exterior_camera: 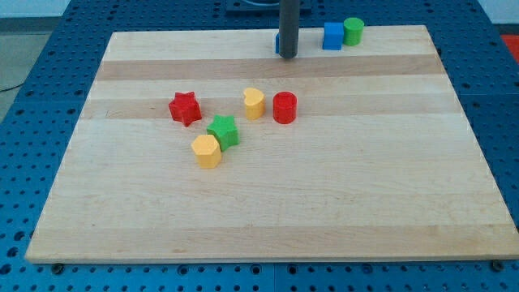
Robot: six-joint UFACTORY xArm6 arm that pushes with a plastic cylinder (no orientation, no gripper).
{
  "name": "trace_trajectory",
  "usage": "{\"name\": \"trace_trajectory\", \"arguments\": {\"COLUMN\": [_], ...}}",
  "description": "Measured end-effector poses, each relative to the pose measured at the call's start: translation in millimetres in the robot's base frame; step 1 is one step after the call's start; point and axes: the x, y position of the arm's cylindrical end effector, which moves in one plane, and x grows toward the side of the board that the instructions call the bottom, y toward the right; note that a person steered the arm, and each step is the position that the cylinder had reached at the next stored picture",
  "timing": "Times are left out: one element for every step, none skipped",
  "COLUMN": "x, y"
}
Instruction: Slightly push the red circle and heart upwards
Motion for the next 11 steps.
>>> {"name": "trace_trajectory", "arguments": {"x": [-4.0,-4.4,24.2,72.6,139.6,166.2,165.3,162.0,144.4,118.6,117.1], "y": [0.0,0.0,23.0,74.8,90.3,72.5,31.2,-14.5,-44.3,-50.5,-50.5]}}
